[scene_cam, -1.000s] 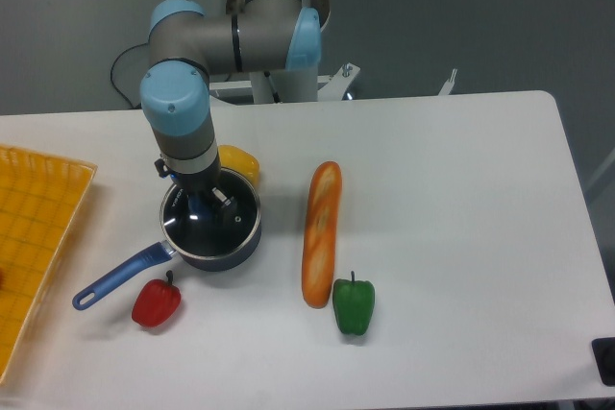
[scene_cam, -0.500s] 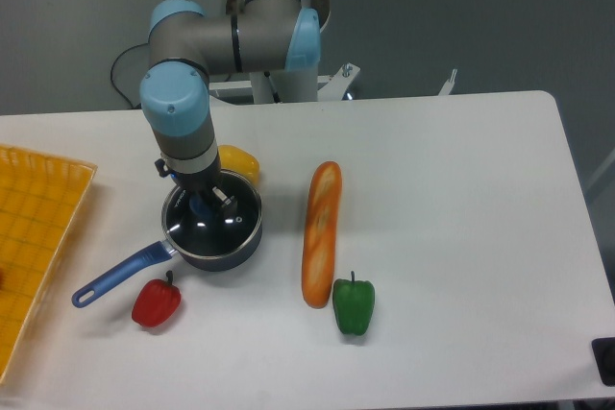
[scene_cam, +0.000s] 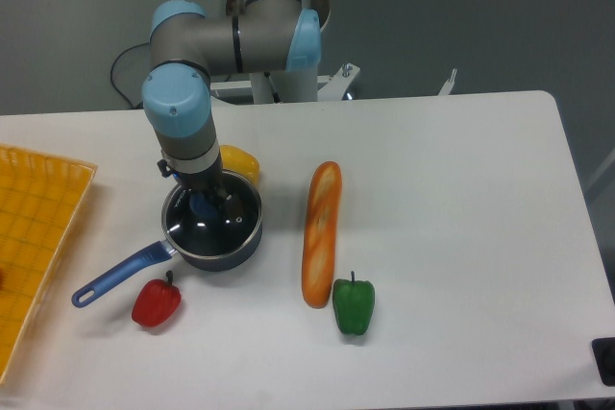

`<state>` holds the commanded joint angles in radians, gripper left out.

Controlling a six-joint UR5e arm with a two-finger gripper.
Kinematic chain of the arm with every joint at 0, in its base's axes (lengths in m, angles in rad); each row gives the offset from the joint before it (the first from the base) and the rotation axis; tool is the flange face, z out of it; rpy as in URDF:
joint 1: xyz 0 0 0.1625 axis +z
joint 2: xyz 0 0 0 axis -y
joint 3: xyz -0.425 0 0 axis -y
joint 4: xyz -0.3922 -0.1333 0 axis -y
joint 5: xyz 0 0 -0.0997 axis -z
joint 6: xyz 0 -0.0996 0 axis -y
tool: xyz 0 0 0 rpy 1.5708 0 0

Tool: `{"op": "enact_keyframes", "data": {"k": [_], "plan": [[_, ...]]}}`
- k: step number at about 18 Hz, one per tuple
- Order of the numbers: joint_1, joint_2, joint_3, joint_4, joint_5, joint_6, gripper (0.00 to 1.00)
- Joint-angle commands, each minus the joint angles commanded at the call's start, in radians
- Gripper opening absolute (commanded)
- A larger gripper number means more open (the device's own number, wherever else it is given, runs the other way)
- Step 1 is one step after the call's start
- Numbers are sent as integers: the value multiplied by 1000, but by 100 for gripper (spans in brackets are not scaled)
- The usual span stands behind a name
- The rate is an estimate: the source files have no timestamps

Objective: Open the lid
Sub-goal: 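Align and close the gripper on the blue knob of the glass lid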

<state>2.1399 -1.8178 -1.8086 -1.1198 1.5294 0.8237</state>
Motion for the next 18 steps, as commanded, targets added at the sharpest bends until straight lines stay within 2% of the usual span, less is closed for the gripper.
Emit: {"op": "enact_keyframes", "data": {"k": [3,5,6,8,12,18], "plan": [[2,0,2,0,-2,2,91],[2,0,2,0,-2,0,69],[2,0,5,0,-3,0,66],[5,0,9,-3,-6,2,65],[5,0,11,-3,-8,0,55],[9,2,29,-8,-9,0,54]]}}
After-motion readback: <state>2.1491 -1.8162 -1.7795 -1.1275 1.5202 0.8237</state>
